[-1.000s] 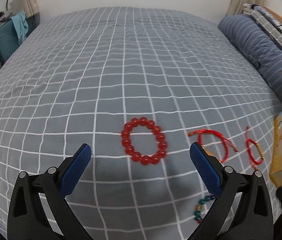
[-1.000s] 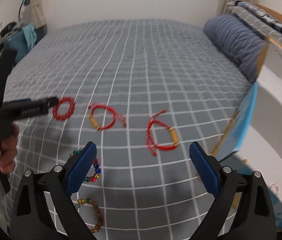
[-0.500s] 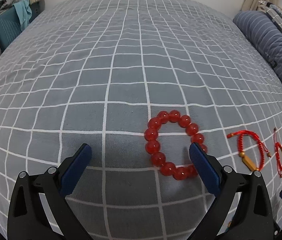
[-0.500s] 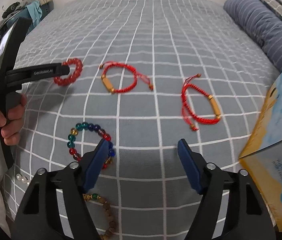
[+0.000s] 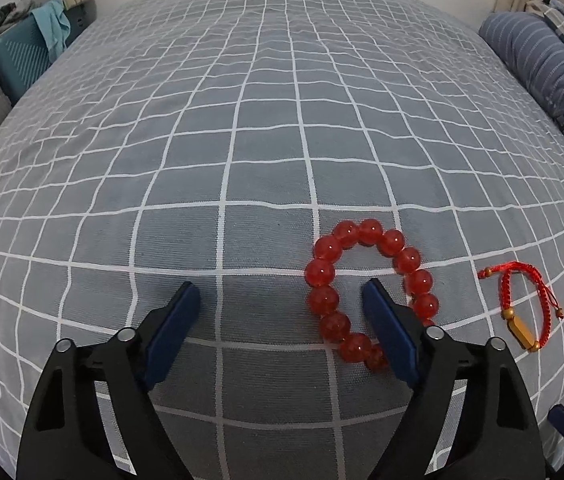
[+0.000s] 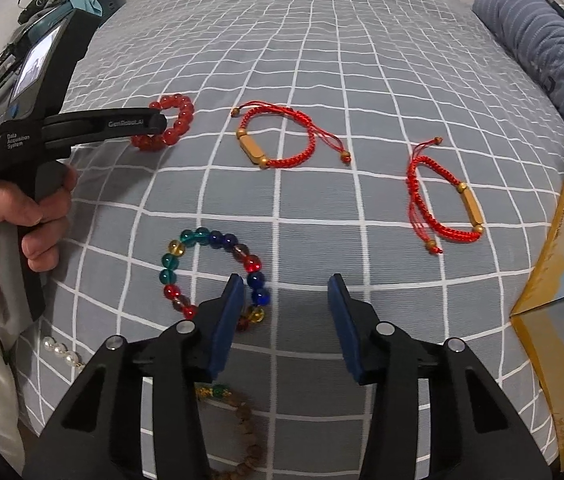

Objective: Organize jewelry
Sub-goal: 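Grasp the red bead bracelet with the left tool while the right tool grasps the multicolour bracelet, then lift and carry the red and multicolour bracelets with both tools into the box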

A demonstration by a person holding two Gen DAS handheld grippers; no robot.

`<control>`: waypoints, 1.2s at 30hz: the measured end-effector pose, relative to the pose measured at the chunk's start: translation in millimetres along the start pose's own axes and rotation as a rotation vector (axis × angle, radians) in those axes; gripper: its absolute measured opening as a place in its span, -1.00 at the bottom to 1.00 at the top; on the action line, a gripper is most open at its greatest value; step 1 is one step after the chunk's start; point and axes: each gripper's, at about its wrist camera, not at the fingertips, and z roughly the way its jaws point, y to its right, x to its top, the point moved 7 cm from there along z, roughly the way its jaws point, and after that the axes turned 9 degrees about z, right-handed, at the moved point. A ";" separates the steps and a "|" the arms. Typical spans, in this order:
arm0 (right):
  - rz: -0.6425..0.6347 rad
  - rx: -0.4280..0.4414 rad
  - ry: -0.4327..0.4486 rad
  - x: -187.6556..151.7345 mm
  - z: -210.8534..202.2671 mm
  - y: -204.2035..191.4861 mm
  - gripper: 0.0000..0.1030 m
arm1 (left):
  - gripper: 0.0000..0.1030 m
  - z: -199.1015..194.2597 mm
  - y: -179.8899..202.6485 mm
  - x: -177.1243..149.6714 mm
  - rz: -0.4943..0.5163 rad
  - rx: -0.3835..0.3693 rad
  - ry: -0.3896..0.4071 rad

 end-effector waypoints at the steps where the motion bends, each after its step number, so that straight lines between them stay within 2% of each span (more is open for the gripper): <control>1: -0.004 -0.008 -0.007 -1.1 2.2 -1.0 -0.18 | 0.47 -0.1 -0.3 0.3 -0.001 0.006 0.000; 5: 0.000 -0.022 -0.019 -4.6 4.3 -0.7 -0.35 | 0.17 -1.1 -1.3 0.9 -0.001 0.023 -0.010; 7: 0.006 -0.015 -0.031 -5.1 4.8 0.1 -0.54 | -0.12 -2.1 -1.5 1.3 -0.003 0.021 -0.013; 8: 0.010 -0.014 -0.034 -6.2 4.6 0.8 -0.59 | -0.19 -2.4 -1.7 1.6 -0.004 0.018 -0.014; 10: 0.007 -0.020 -0.041 -6.7 4.7 1.6 -0.78 | -0.51 -2.2 -2.6 1.8 -0.006 0.025 -0.016; 12: 0.013 -0.023 -0.039 -7.5 4.6 1.9 -0.78 | -0.71 -2.2 -2.2 1.8 -0.006 0.022 -0.018; 25: 0.036 -0.029 -0.031 -2.9 -5.3 7.2 -0.82 | -0.75 -18.3 -4.9 2.9 -0.043 -0.045 -0.023; 36: 0.046 -0.005 0.012 5.6 -24.6 8.5 -0.82 | -0.75 -55.0 -0.3 1.0 -0.045 -0.078 0.009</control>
